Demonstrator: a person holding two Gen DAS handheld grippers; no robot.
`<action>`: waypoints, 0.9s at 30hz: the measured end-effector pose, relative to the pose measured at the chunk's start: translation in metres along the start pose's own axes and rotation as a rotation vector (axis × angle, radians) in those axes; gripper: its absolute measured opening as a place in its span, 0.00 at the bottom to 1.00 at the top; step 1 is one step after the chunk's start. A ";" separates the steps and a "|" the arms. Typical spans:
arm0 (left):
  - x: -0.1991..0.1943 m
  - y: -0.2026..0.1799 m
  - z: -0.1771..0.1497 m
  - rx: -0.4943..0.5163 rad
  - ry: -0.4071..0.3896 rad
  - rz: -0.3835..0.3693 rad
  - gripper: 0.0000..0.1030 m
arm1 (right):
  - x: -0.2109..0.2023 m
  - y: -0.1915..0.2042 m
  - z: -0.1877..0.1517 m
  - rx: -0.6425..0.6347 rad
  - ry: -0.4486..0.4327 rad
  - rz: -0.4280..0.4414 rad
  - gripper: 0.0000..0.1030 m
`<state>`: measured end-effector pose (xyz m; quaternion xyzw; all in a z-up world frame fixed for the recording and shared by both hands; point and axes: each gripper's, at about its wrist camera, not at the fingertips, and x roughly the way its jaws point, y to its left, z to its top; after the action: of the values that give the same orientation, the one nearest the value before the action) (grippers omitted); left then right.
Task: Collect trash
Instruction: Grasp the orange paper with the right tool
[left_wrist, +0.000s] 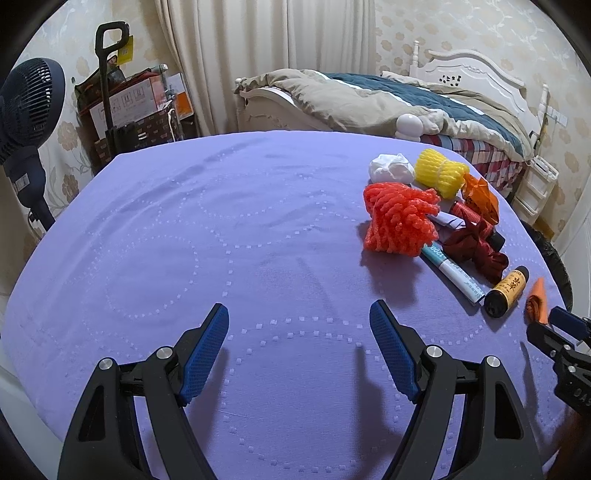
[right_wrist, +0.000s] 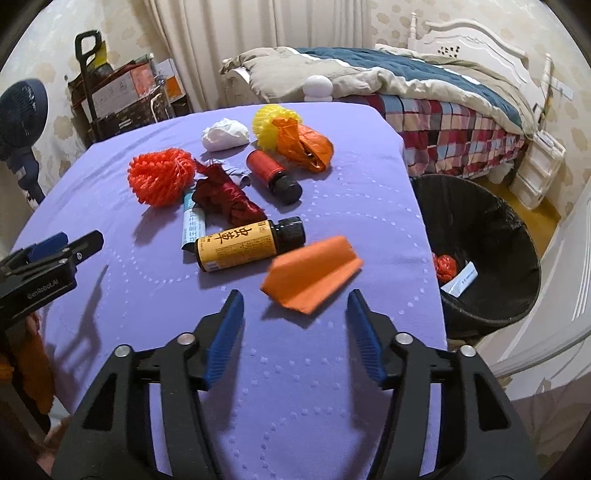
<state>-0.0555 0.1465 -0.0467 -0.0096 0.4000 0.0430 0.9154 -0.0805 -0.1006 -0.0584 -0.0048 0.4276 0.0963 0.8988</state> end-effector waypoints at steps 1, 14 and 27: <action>0.000 0.000 0.000 -0.002 0.000 -0.002 0.74 | -0.001 -0.003 0.000 0.013 0.005 0.001 0.56; 0.002 0.002 -0.001 -0.007 0.001 -0.010 0.74 | 0.002 -0.002 0.002 0.051 0.031 0.037 0.56; 0.003 0.001 0.000 -0.009 0.005 -0.012 0.74 | 0.019 0.003 0.021 0.022 0.013 -0.022 0.39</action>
<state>-0.0536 0.1479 -0.0488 -0.0161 0.4022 0.0394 0.9146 -0.0528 -0.0925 -0.0597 -0.0002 0.4345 0.0817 0.8969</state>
